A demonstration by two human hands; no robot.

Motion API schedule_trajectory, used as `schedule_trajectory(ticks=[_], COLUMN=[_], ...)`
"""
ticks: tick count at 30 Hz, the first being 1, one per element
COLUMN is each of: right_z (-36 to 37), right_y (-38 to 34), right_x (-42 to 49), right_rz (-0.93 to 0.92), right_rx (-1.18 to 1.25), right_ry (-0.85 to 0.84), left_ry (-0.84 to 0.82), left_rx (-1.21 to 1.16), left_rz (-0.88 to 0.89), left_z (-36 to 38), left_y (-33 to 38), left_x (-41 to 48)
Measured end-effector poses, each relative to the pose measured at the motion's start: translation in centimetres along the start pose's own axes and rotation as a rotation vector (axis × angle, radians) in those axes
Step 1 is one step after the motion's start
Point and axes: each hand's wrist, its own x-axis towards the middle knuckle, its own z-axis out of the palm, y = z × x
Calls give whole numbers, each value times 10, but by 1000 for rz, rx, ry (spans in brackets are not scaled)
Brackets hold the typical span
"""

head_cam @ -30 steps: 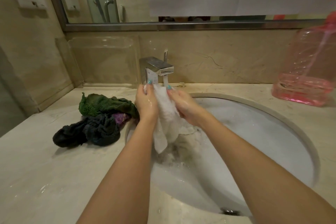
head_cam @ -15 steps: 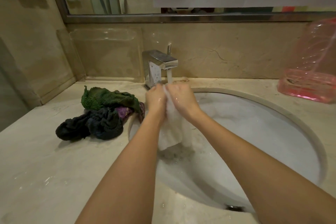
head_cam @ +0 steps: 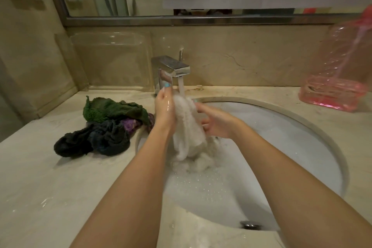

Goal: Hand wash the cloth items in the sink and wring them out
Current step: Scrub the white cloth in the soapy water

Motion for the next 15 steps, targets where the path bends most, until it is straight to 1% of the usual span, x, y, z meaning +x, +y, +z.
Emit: schedule_trajectory(ticks=[2, 5, 6, 8, 9, 11, 13, 15], right_z=[-7, -9, -9, -9, -10, -12, -9, -3], right_y=[-1, -4, -3, -4, -4, -6, -10, -13], right_x=[-1, 0, 0, -3, -3, 2, 7, 16], right_rz=[13, -15, -62, -206, -282, -411, -446, -396], right_rx=[-146, -345, -404, -500, -497, -361, -179, -17], right_ry=[-43, -27, 18, 193, 288, 375, 354, 284], left_ry=[26, 21, 11, -4, -15, -50, -109, -171], left_rx=[9, 30, 43, 66, 74, 94, 144, 187], left_rz=[19, 42, 48, 42, 38, 49, 91, 111], left_z=[-2, -5, -6, -8, -9, -10, -11, -12], left_y=[1, 0, 0, -3, -4, -4, -8, -11], left_x=[2, 5, 5, 8, 8, 8, 7, 5])
